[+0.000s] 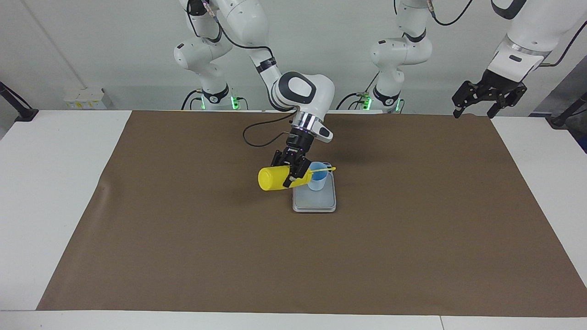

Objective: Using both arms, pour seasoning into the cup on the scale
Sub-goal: 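Tilt the yellow bottle nozzle-down over the blue cup with the right gripper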

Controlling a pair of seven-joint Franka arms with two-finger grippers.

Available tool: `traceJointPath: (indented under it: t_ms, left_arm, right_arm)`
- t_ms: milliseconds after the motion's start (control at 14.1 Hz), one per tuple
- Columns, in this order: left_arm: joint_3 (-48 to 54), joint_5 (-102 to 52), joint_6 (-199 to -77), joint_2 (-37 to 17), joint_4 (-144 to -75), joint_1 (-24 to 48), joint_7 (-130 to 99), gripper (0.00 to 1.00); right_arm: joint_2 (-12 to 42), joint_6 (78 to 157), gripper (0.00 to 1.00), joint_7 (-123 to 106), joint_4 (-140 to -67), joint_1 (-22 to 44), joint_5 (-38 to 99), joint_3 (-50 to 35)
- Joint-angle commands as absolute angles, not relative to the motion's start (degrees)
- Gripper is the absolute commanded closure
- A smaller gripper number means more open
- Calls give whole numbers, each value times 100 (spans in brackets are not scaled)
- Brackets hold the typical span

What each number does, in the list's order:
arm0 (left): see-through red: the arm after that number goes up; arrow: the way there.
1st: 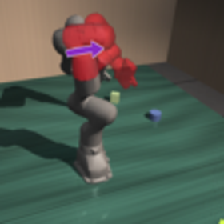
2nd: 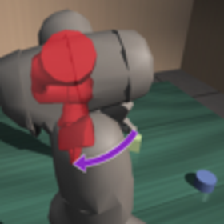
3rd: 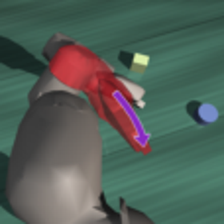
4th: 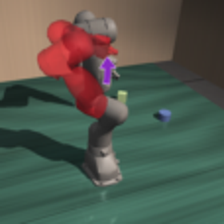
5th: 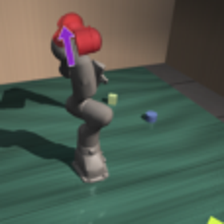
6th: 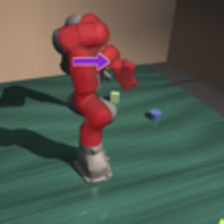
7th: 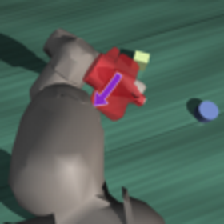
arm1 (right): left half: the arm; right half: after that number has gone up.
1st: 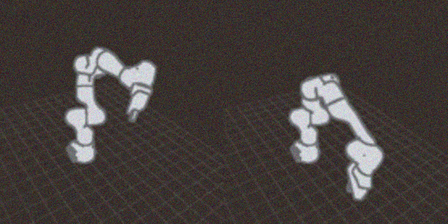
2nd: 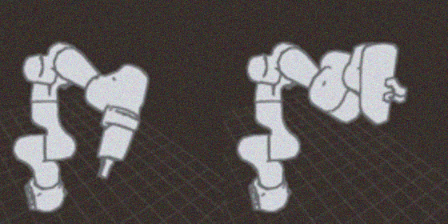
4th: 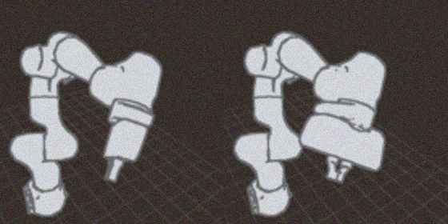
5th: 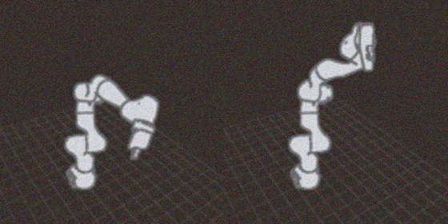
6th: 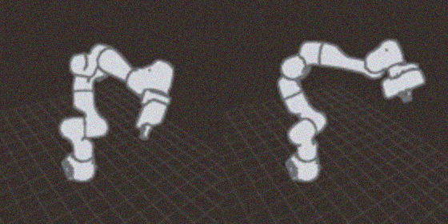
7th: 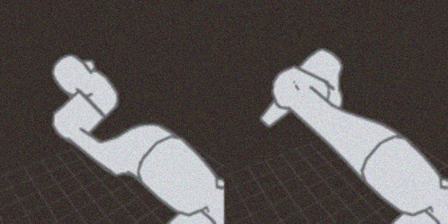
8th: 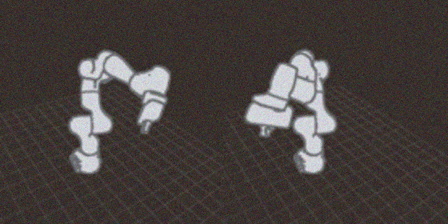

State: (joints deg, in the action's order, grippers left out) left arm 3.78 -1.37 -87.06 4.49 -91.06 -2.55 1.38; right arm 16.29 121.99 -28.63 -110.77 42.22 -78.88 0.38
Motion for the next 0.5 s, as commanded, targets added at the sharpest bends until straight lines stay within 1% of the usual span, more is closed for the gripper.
traceJointPath:
  t_ms: [0,426]
  left_arm:
    - [431,-185,-8631,536,-9158,-343,132,0]
    - [431,-185,-8631,536,-9158,-343,132,0]
  right_arm:
    - [1626,12138,100,-2997,-10969,4157,-8104,0]
    - [1608,12207,100,-3015,-10916,4140,-8086,0]
